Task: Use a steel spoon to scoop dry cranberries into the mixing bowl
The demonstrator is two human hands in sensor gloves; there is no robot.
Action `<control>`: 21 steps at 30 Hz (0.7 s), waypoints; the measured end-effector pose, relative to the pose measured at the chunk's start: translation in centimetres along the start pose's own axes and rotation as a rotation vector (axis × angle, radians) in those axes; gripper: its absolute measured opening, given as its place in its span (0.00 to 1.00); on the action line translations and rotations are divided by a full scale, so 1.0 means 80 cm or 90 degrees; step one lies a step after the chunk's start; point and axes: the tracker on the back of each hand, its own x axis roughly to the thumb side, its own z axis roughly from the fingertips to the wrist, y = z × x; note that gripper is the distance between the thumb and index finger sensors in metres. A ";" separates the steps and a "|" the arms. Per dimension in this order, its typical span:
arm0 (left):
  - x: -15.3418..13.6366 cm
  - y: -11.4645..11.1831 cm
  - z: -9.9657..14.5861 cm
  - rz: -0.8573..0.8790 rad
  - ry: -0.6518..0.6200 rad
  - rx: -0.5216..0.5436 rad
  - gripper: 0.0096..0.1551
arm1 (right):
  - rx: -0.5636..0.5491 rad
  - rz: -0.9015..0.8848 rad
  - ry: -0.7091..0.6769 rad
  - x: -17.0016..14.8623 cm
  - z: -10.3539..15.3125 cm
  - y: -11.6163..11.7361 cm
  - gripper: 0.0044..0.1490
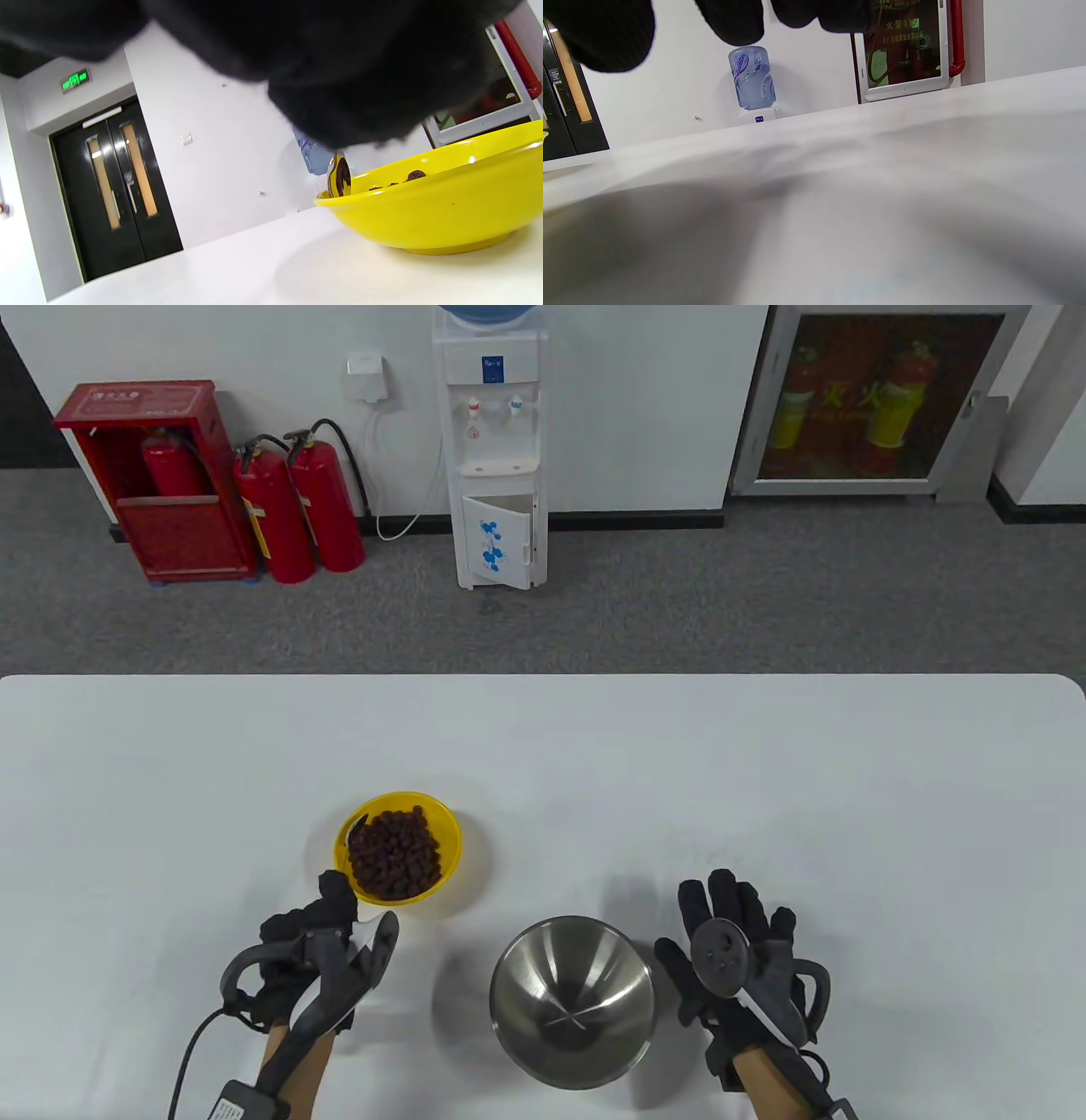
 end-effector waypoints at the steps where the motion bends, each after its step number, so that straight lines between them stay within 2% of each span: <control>1: -0.004 -0.002 -0.002 0.035 0.013 -0.018 0.25 | 0.001 -0.002 0.000 0.000 0.000 0.000 0.50; 6: -0.030 -0.016 -0.009 0.204 0.102 -0.116 0.25 | 0.001 -0.005 0.001 0.000 0.000 0.000 0.49; 8: -0.047 -0.028 -0.012 0.361 0.177 -0.182 0.25 | 0.000 -0.008 0.002 0.000 0.000 0.000 0.49; 10: -0.059 -0.041 -0.012 0.461 0.225 -0.230 0.25 | 0.001 -0.013 0.002 0.000 0.000 0.001 0.49; 15: -0.076 -0.072 -0.009 0.638 0.295 -0.325 0.27 | 0.005 -0.027 0.004 -0.002 -0.001 0.002 0.49; 18: -0.079 -0.084 -0.006 0.702 0.317 -0.364 0.28 | 0.007 -0.024 0.006 -0.002 0.000 0.002 0.49; 21: -0.077 -0.087 -0.006 0.691 0.300 -0.374 0.28 | 0.009 -0.025 0.005 -0.002 0.000 0.002 0.49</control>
